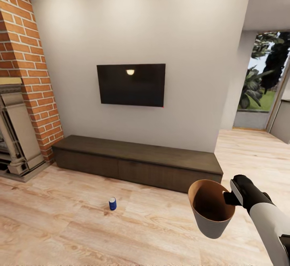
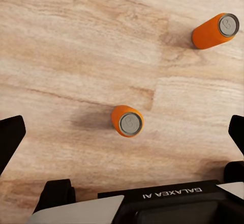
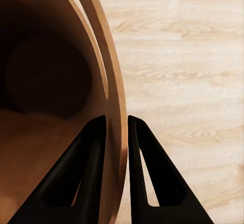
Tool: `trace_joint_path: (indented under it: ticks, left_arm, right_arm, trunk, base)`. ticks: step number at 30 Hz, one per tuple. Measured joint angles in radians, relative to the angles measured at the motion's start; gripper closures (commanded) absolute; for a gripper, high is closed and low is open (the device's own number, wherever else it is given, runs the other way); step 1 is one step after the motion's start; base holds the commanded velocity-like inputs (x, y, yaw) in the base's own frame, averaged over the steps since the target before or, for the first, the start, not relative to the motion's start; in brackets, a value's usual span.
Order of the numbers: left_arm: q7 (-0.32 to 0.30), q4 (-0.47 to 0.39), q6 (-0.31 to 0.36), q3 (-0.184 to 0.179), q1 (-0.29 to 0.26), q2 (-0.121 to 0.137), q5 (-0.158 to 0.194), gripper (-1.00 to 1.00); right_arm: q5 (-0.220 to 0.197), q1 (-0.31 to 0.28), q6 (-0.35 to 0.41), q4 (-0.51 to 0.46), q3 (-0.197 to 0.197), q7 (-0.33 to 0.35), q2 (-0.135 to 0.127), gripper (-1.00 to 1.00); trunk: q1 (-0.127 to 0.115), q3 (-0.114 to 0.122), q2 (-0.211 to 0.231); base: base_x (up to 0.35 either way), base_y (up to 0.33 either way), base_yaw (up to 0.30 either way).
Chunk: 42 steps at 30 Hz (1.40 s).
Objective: Put the three can of soda from the living room inside the tash can in the kitchen.
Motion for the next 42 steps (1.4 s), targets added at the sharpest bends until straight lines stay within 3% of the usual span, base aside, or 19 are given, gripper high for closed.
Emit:
trace_joint_path:
  ticks: [36,42]
  left_arm:
    - [-0.005,-0.001,-0.003,-0.003,0.001,-0.001,0.0,-1.0]
    - [-0.005,-0.006,0.038,-0.003,-0.021,-0.002,0.002,-1.0]
  right_arm:
    - [-0.002,0.0,0.0,0.003,0.0,-0.001,0.0,1.0]
    - [0.001,0.0,0.0,0.004,0.0,-0.001,0.001,1.0]
  trunk:
    - [0.0,-0.059,0.0]
    - [0.0,-0.068,0.0]
  base:
    - [0.0,0.0,0.0]
    - [0.0,0.0,0.0]
